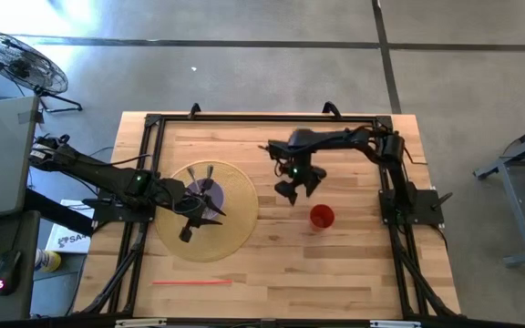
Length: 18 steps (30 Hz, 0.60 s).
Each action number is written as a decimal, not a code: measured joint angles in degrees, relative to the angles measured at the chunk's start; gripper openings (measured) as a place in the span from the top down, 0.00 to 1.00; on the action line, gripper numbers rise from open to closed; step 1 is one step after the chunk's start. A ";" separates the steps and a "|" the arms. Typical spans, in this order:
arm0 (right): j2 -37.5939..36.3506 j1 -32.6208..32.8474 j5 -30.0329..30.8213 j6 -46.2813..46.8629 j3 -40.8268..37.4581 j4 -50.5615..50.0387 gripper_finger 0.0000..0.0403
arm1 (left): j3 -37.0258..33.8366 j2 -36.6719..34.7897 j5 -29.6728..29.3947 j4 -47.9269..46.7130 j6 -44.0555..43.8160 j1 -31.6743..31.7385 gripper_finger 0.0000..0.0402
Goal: Pick & Place Utensil
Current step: Put the orange cup on the brown placemat
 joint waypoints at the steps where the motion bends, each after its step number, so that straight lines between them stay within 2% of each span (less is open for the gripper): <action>1: -0.02 -0.05 1.89 -0.87 2.09 -2.14 0.14 | 0.00 0.00 0.00 -0.06 0.00 0.00 0.71; 5: -0.25 0.23 10.95 -4.29 10.55 -12.23 0.14 | 0.00 0.00 0.00 -0.65 0.00 0.00 0.71; 9: -3.21 2.13 17.57 -4.03 14.81 -17.71 0.14 | 0.00 0.00 -0.02 -2.24 -0.02 0.00 0.71; 13: -8.43 5.32 22.16 -0.71 13.79 -19.05 0.14 | 0.00 0.00 0.00 -2.06 -0.02 0.00 0.71; 18: -17.82 10.92 22.57 5.53 6.68 -18.79 0.14 | 0.00 0.00 0.00 -1.76 -0.04 0.00 0.71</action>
